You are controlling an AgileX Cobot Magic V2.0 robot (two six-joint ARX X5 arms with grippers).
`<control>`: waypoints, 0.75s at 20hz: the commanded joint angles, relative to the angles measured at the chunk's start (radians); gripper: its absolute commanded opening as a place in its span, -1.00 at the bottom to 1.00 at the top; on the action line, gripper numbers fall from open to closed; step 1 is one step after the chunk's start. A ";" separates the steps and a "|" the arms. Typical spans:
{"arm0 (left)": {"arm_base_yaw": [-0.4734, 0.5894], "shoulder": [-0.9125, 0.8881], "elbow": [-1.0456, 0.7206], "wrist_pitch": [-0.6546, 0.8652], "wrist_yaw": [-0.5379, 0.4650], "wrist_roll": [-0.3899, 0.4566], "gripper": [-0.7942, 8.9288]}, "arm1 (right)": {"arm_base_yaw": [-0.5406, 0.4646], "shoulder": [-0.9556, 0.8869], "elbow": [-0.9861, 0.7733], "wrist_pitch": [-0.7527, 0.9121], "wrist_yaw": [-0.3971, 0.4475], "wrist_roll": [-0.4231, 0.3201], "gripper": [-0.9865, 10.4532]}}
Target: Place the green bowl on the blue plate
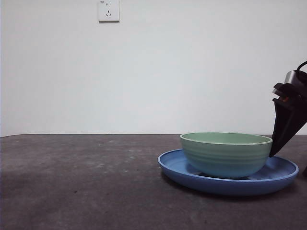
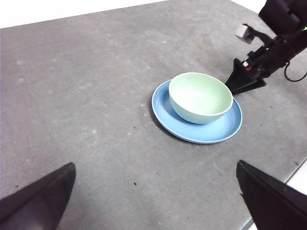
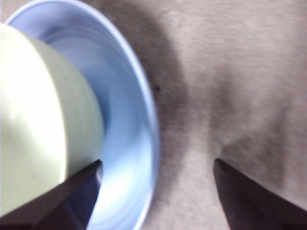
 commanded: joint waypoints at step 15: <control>-0.010 0.001 0.011 0.011 -0.005 -0.002 0.77 | 0.023 0.074 0.040 0.042 -0.041 0.029 -0.81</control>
